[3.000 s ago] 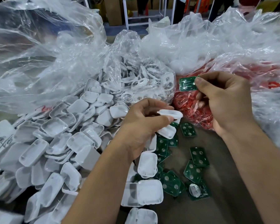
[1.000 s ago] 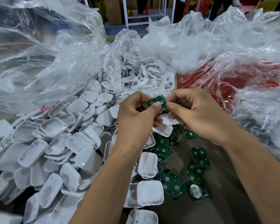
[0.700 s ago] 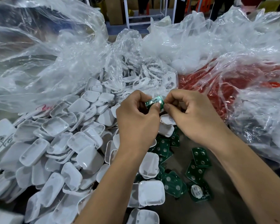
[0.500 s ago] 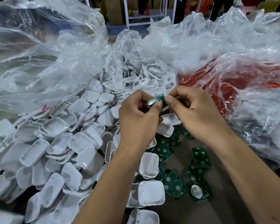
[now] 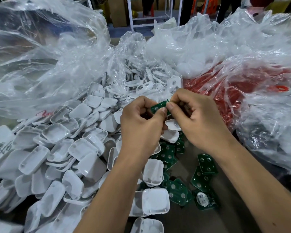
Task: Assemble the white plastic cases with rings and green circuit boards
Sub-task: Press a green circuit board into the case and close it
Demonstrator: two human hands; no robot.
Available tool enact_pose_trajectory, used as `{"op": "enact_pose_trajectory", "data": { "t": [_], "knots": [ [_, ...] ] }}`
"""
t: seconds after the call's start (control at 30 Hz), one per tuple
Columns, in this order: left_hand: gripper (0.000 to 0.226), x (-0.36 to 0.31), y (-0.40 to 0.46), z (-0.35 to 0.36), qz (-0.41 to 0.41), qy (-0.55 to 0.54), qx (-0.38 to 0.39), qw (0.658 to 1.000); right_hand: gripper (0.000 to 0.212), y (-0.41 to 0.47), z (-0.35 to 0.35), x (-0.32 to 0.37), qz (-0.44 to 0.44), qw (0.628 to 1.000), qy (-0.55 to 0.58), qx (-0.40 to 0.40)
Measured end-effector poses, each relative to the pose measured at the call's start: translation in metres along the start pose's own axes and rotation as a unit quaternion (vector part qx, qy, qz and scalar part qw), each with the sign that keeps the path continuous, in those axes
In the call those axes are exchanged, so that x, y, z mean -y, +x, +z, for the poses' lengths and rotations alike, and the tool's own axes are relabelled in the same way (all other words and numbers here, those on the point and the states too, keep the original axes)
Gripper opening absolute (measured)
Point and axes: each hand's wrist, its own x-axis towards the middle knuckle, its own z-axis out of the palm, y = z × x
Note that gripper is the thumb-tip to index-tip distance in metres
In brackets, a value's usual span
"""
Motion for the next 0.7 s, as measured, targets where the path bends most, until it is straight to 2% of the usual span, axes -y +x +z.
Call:
{"op": "enact_pose_trajectory", "data": {
  "t": [0.7],
  "knots": [
    [0.014,-0.0070,-0.0055,0.0027,0.023,0.052,-0.025,0.998,0.022,0.0003,-0.0009,0.0006,-0.044,0.998,-0.049,0.010]
  ]
}}
